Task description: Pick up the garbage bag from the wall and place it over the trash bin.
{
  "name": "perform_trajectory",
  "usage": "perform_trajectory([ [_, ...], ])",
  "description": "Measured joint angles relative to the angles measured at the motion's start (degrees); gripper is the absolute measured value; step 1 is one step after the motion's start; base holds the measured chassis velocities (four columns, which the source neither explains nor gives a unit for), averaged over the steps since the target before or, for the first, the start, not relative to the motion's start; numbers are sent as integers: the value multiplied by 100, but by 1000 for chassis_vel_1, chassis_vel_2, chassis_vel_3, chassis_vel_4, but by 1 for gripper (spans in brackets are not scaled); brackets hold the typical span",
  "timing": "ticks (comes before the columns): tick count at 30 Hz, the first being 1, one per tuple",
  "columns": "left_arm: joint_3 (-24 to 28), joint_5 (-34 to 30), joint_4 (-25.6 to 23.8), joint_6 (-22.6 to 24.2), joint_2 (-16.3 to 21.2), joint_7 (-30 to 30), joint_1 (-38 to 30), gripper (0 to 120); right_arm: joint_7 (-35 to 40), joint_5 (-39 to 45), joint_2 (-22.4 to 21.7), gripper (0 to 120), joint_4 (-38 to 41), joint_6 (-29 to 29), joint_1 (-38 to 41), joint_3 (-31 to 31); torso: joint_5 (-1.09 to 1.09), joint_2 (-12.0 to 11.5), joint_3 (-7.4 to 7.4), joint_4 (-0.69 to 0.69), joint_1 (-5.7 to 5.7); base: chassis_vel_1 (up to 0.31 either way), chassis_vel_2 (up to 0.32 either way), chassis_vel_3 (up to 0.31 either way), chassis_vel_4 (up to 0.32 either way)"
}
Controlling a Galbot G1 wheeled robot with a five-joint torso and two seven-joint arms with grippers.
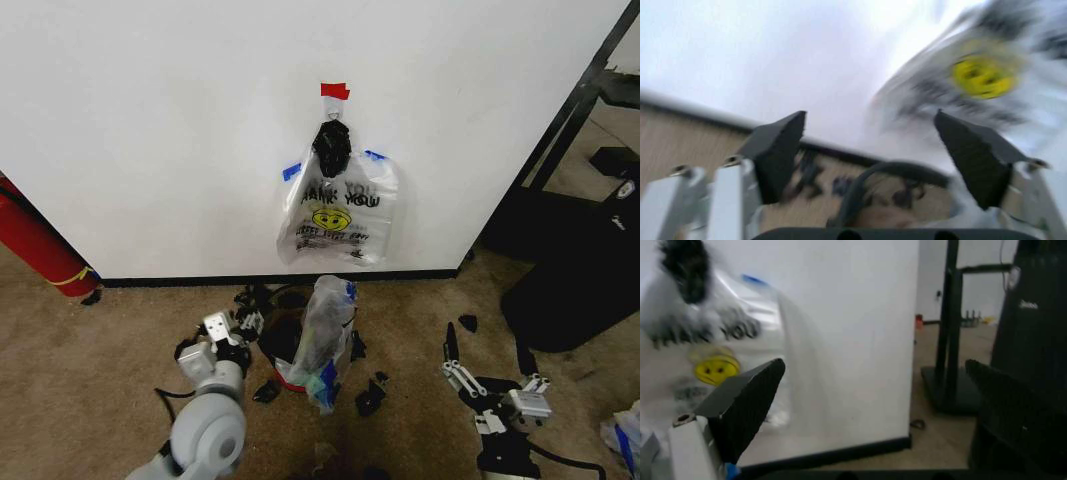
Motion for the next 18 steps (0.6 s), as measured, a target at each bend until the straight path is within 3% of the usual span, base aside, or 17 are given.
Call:
perform_trajectory([
  [6,386,625,-241,-19,509,743,-2,99,276,124,-24,100,-20,-588,172,131,0,0,0,-2,0,0,0,0,0],
  [9,600,676,-335,154,686,1048,-118,100,354,158,9,100,-37,-862,244,192,0,0,0,-1,0,0,0,0,0],
  [14,1620,495,-97,851,1147,1479,-1299,99,544,85,76,100,-276,-1203,378,199,-1,0,0,-1,0,0,0,0,0],
  [18,2373,-46,3,1269,1213,1417,-2269,98,617,77,179,100,-293,-1403,398,230,0,0,1,-4,0,0,0,0,0],
])
